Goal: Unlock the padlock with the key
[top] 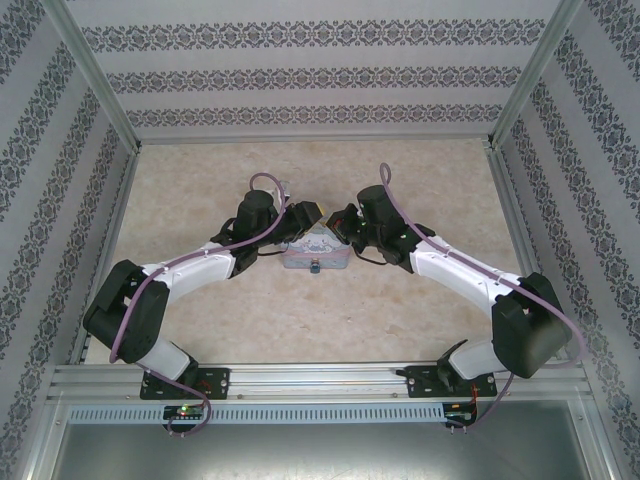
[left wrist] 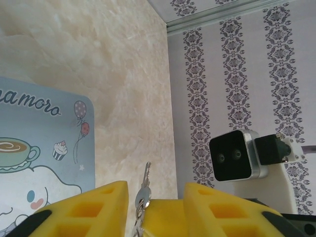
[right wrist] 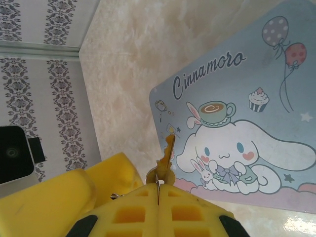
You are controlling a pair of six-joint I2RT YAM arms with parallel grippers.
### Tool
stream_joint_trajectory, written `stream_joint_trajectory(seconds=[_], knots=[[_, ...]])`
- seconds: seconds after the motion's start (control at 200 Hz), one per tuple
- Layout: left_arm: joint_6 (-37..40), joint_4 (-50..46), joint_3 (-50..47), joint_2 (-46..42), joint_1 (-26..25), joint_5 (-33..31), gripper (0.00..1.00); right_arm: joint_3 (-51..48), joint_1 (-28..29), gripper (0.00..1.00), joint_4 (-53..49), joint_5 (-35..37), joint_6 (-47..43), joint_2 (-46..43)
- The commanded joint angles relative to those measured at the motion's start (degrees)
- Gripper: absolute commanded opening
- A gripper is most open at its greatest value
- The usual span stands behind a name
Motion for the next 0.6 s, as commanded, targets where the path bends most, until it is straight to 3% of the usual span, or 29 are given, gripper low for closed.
stream_joint_trajectory(seconds=[0.0,0.6], knots=[[0.1,3.2,0.5,0.2,-0.7,-0.9,0.31,-0.9,-0.4,0.00,1.4,-0.4,0.9,-0.7],[0.7,3.3,-1.2,0.9,-1.3,-1.9,0.26,-1.4,-1.2,0.00,2.4,-0.8,1.4,0.0]])
